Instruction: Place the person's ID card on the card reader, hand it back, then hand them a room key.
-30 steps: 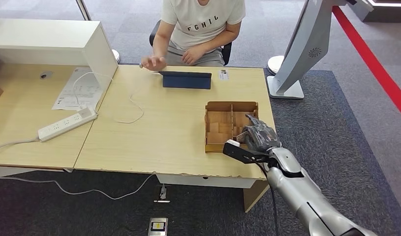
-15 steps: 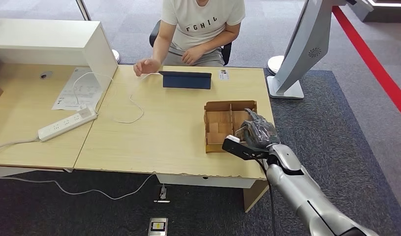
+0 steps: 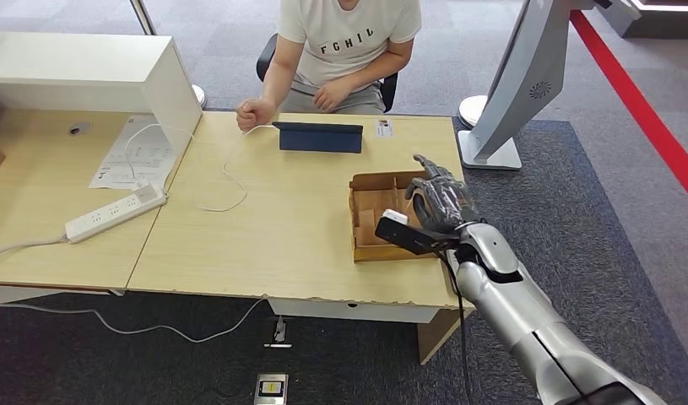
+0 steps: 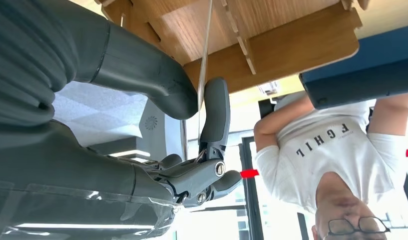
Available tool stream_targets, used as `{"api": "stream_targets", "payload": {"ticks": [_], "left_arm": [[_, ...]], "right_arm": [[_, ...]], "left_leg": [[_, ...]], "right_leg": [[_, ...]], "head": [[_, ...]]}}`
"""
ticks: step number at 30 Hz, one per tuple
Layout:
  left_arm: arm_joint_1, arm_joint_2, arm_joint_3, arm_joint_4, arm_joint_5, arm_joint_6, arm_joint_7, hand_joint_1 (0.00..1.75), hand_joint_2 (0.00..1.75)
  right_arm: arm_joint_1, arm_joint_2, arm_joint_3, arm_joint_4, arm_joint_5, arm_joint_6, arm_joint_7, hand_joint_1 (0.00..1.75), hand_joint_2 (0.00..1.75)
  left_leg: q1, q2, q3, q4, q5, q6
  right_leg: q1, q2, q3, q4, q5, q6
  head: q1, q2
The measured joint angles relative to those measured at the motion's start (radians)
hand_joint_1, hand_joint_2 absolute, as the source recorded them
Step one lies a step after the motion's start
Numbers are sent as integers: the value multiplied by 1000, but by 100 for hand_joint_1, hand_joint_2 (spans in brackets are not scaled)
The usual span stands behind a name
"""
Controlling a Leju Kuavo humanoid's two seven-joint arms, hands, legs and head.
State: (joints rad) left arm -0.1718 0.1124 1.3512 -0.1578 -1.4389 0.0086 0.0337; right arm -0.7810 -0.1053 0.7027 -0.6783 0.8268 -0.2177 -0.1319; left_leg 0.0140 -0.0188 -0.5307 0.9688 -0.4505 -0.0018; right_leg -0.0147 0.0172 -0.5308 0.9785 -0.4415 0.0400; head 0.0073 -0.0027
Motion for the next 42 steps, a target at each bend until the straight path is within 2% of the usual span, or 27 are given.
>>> {"api": "stream_targets", "payload": {"ticks": [9, 15, 20, 25, 33, 42], "left_arm": [[0, -5, 0, 0, -1, 0, -2, 0, 0], [0, -10, -2, 0, -5, -4, -33, 0, 0], [1, -12, -7, 0, -7, -21, -48, 0, 0], [2, -12, -8, 0, -7, -27, -48, 0, 0], [3, -12, -13, 0, -8, -27, -49, 0, 0], [6, -11, -15, 0, -9, -41, -41, 0, 0]], "right_arm": [[-23, 2, -1, -48, 27, 4, -11, 175, 175], [-145, 49, -8, -4, 63, -68, -51, 175, 175], [-238, 82, -9, 84, 115, -94, -23, 175, 175], [-295, 96, -9, 159, 159, -94, 45, 175, 175], [-322, 98, -9, 240, 190, -89, 93, 175, 175], [-322, 99, -9, 290, 203, -92, 97, 175, 175]], "left_leg": [[0, 0, 0, 0, 0, 0], [0, 0, -1, 0, 1, -1], [0, 0, -1, 0, 1, -1], [0, 0, -1, 0, 1, -1], [0, 0, -1, 0, 1, -1], [0, 0, -1, 0, 1, -1]], "right_leg": [[0, 0, 0, 1, 0, 0], [0, 1, -1, 1, 1, -1], [0, 1, -1, 1, 1, -1], [0, 1, -1, 1, 1, -1], [0, 1, -1, 1, 1, -1], [0, 1, -2, 1, 1, -1]], "head": [[0, 0], [0, 0], [0, 0], [0, 0], [0, 0], [0, 0]]}}
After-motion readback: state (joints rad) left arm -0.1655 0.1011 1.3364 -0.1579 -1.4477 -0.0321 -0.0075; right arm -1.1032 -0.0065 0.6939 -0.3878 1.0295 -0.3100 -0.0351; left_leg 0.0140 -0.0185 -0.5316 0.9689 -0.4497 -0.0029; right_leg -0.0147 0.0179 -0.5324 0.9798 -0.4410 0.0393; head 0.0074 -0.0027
